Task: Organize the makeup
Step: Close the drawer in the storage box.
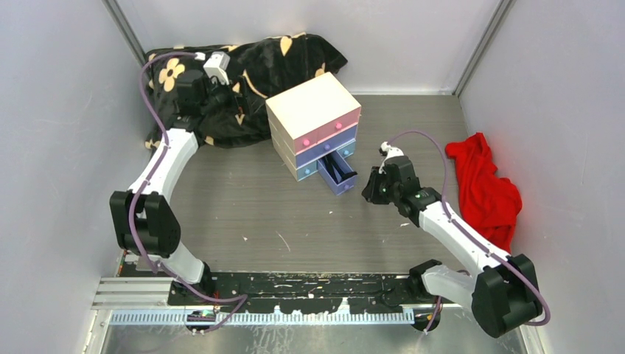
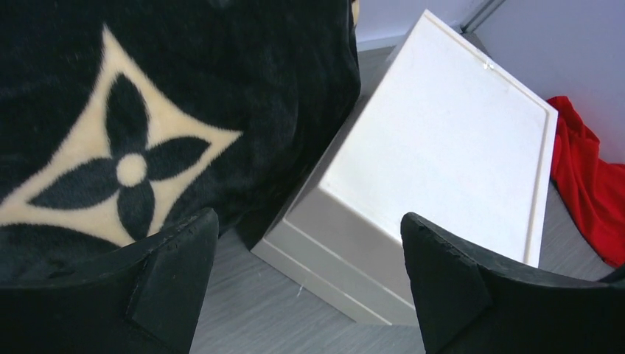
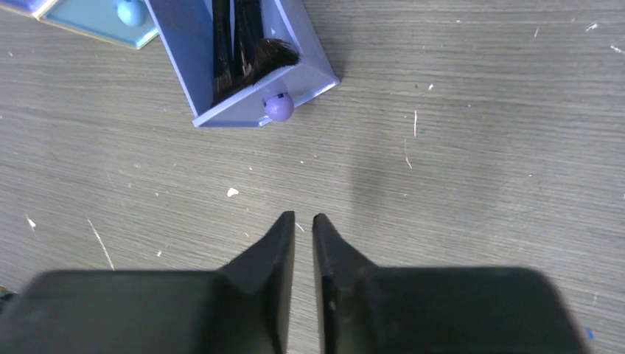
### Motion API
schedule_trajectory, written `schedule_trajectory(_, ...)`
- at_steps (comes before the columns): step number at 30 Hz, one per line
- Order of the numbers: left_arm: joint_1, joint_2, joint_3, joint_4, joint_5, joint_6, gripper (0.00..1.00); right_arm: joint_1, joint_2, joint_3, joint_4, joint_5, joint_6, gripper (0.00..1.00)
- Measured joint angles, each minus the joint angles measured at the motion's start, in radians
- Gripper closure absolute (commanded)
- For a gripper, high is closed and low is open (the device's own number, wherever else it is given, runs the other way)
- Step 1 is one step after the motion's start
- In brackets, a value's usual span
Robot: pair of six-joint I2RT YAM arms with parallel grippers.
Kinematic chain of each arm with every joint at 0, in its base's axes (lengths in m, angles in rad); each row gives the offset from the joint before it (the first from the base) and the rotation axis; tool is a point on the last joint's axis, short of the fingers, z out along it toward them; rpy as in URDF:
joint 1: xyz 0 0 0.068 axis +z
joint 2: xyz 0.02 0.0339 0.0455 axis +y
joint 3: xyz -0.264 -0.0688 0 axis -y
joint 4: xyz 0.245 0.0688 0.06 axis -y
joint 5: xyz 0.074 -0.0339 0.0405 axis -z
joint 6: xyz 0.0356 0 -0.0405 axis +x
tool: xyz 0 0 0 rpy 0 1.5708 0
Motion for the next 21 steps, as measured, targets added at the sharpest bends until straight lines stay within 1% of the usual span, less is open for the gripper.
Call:
schedule_trajectory(1, 0.000, 0.013, 0.023, -0.009, -0.003, 0.002, 0.08, 0.000, -0.007, -0.003, 0.000, 0.004, 0.002, 0.99)
schedule_trajectory(6, 0.008, 0.103, 0.155, -0.040, -0.007, -0.001, 0.10, 0.000, -0.024, -0.021, 0.032, 0.009, 0.015, 0.99)
schedule_trajectory(14, 0.013, 0.296, 0.287, -0.029, 0.002, -0.060, 0.12, 0.000, -0.016, -0.155, 0.202, -0.006, 0.047, 1.00)
schedule_trajectory(17, 0.014, 0.372, 0.338, -0.029, 0.006, -0.085, 0.12, 0.000, 0.010, -0.174, 0.275, -0.009, 0.062, 0.99)
schedule_trajectory(19, 0.014, 0.409, 0.366, -0.025, 0.010, -0.100, 0.15, 0.000, 0.034, -0.174, 0.315, -0.009, 0.065, 0.99)
schedule_trajectory(21, 0.015, 0.441, 0.397, -0.018, 0.019, -0.118, 0.16, 0.000, 0.066, -0.174, 0.352, -0.009, 0.064, 1.00)
